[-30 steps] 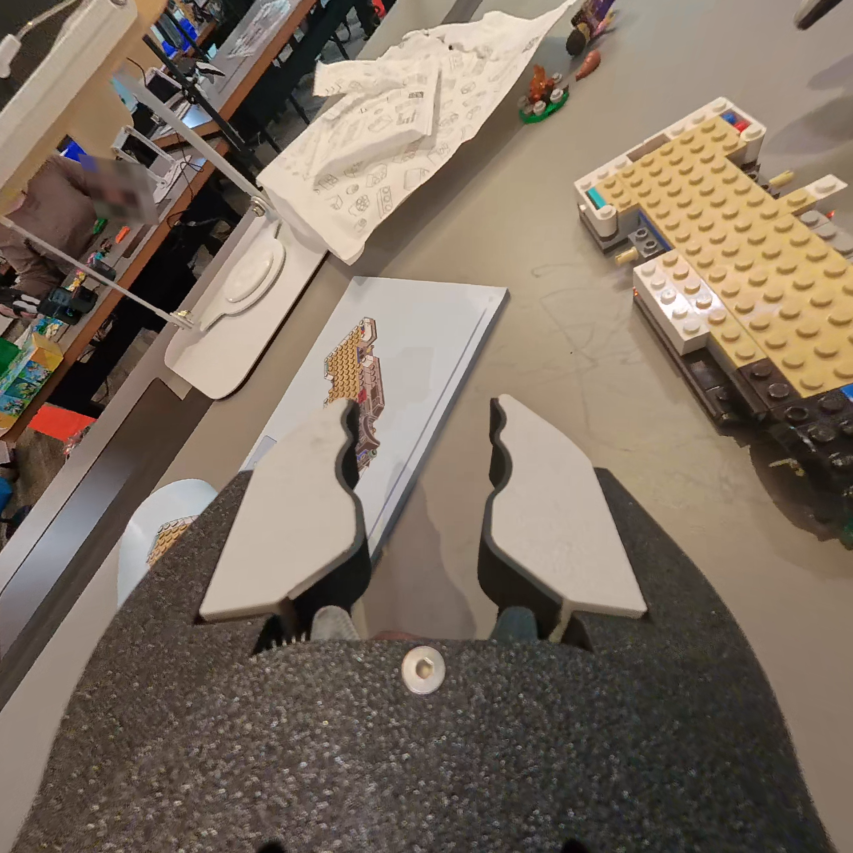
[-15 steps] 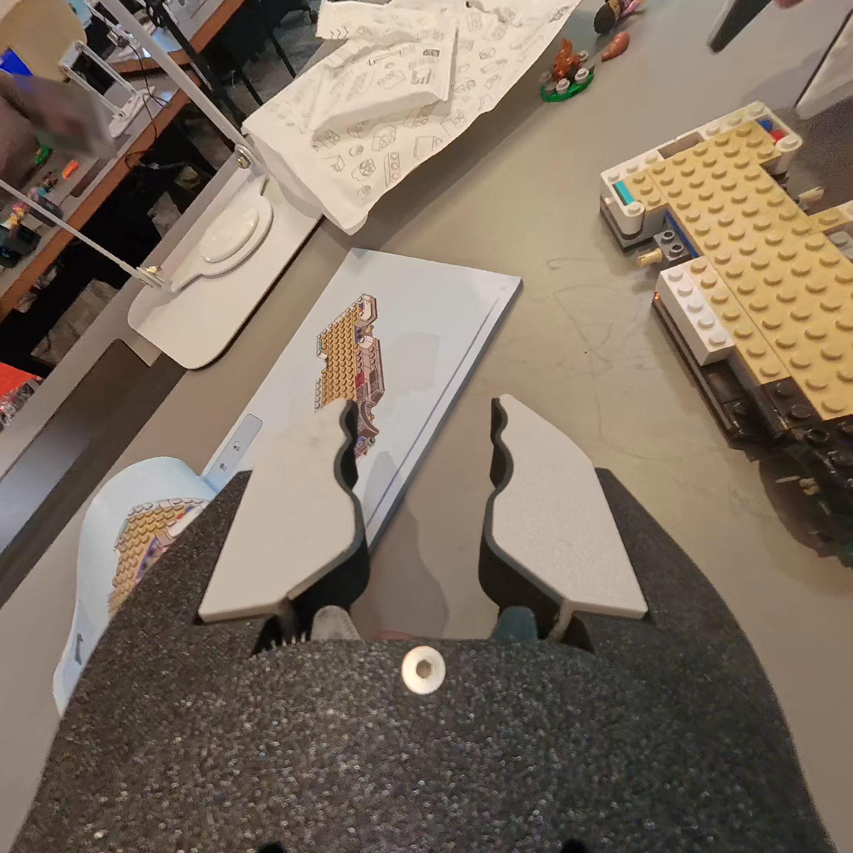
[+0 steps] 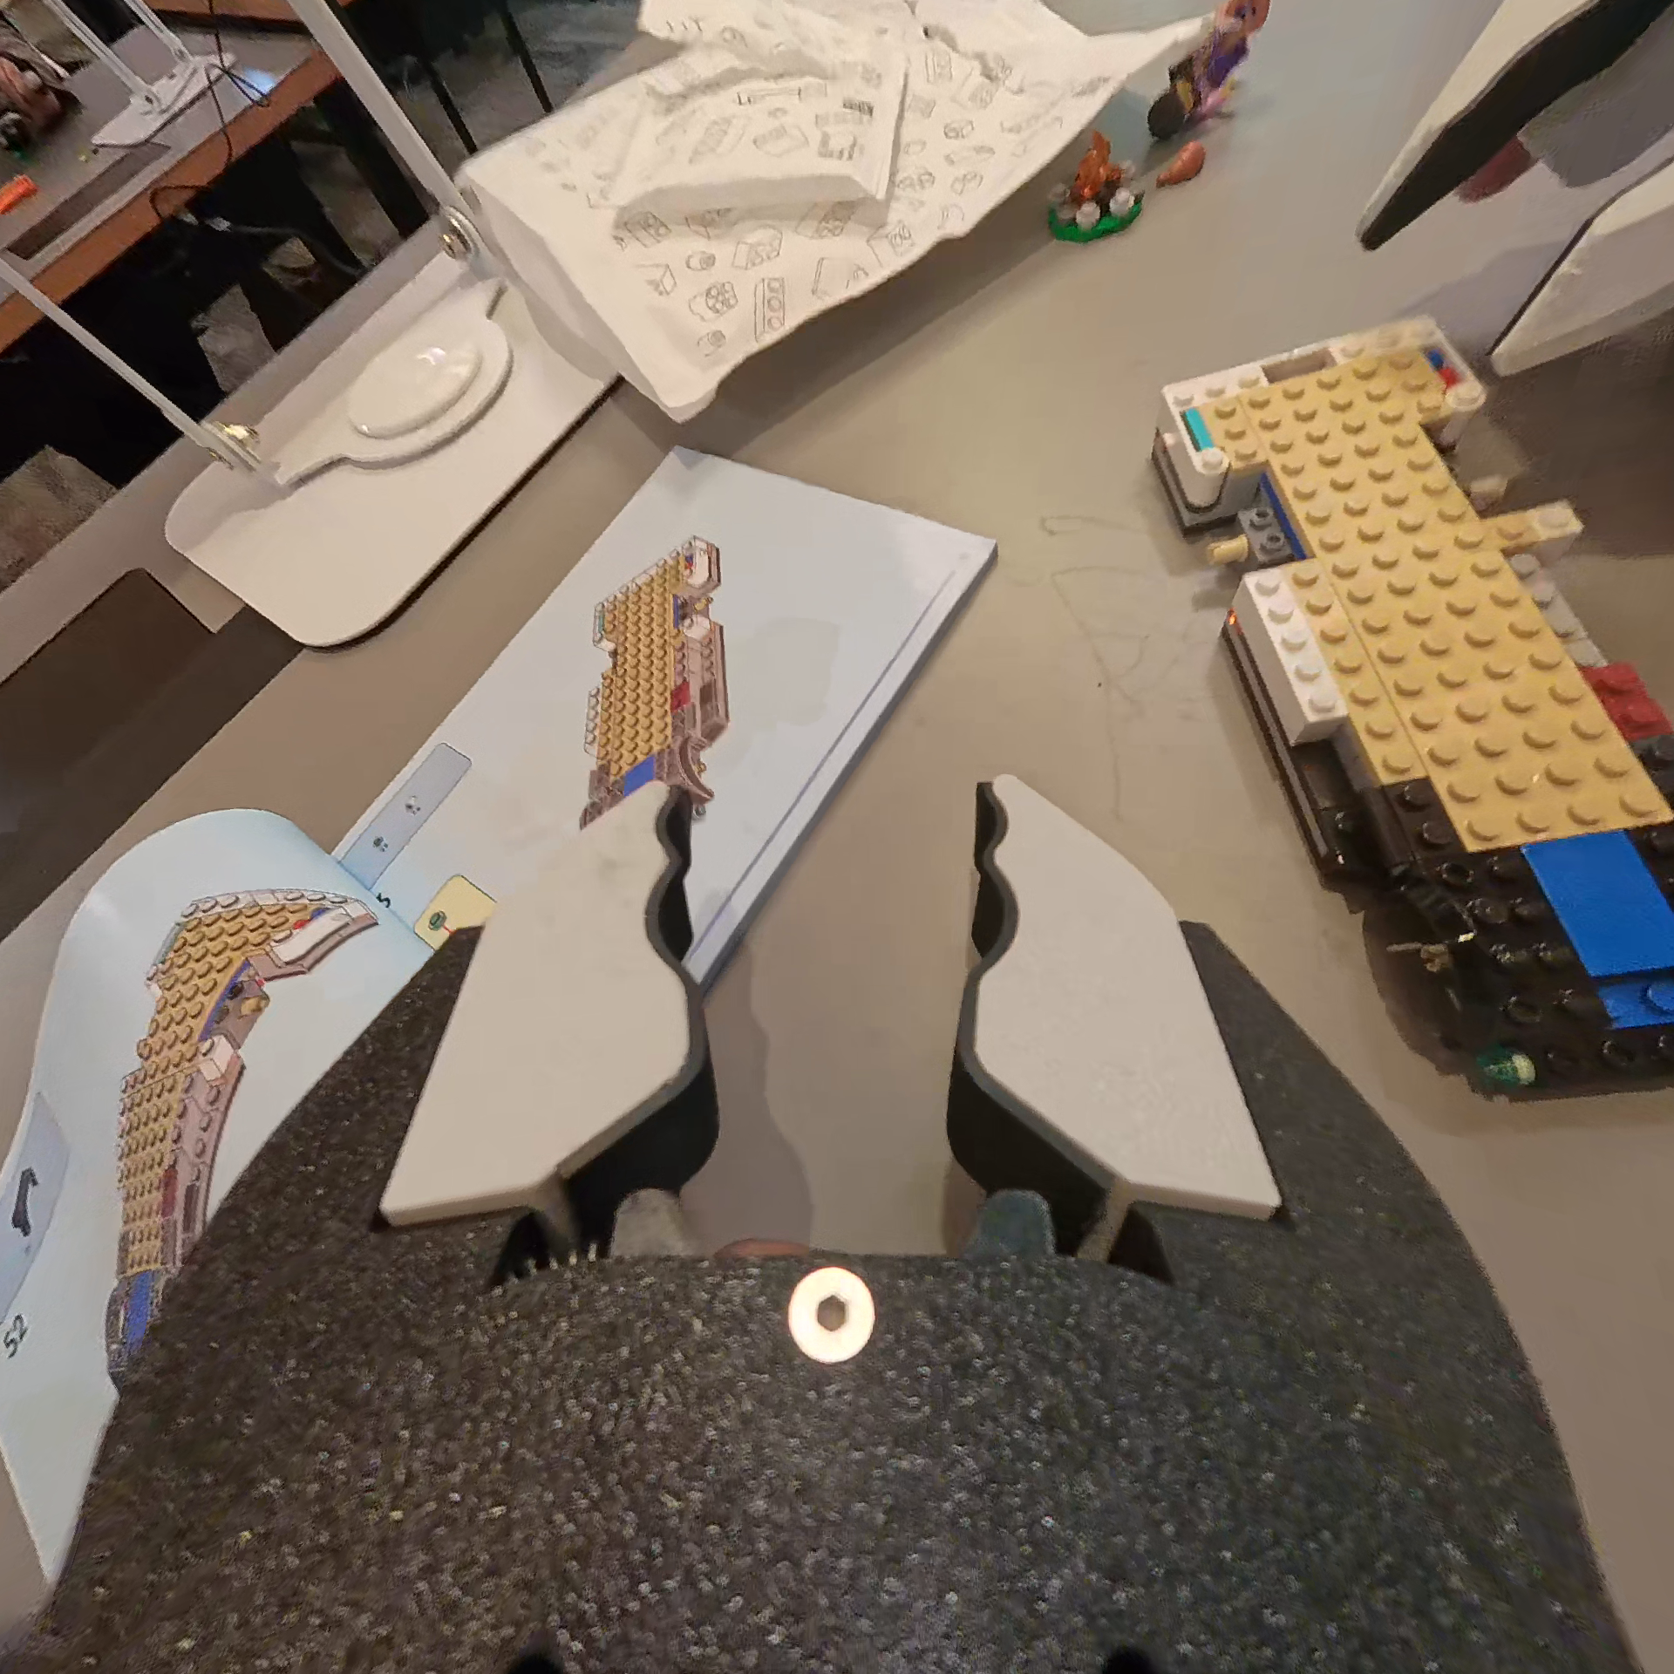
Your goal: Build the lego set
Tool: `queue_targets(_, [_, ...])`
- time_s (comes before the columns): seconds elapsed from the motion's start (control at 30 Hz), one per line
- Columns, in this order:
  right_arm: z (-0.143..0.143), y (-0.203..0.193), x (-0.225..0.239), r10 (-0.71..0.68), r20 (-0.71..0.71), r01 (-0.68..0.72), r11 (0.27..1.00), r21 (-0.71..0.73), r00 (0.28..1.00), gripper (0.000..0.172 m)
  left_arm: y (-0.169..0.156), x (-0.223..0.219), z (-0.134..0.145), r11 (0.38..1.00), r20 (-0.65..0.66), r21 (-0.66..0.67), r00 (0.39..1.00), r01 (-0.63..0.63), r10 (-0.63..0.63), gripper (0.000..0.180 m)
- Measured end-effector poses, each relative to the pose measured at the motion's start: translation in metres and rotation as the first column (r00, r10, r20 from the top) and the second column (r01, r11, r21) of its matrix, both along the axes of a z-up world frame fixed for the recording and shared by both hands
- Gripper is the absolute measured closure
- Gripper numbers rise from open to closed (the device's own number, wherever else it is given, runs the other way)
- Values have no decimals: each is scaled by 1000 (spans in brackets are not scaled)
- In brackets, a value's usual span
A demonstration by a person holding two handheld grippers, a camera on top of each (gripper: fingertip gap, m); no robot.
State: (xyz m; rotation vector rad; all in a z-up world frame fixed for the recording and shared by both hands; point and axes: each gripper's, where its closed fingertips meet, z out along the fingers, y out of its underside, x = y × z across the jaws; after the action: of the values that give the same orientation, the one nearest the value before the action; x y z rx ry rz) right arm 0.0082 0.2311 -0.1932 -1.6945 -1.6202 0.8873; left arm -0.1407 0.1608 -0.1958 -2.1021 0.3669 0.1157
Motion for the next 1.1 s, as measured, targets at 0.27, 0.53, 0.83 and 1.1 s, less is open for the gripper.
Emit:
queue_targets(0.27, [18, 54, -29, -132, -62, 137, 986, 92, 989, 128, 41, -16, 32, 998, 85, -39, 995, -49, 52, 111])
queue_targets(0.53, [-2, 71, -45, -159, -42, 164, 964, 207, 986, 126, 110, -21, 37, 988, 130, -150, 989, -44, 64, 88])
queue_targets(0.83, [-6, 64, -44, -122, -17, 122, 955, 269, 992, 127, 140, -48, 5, 968, 140, -246, 986, -54, 91, 85])
queue_targets(1.1, [-5, 64, -44, -121, -23, 123, 959, 256, 992, 127, 132, -37, -3, 961, 158, -275, 987, 37, 8, 85])
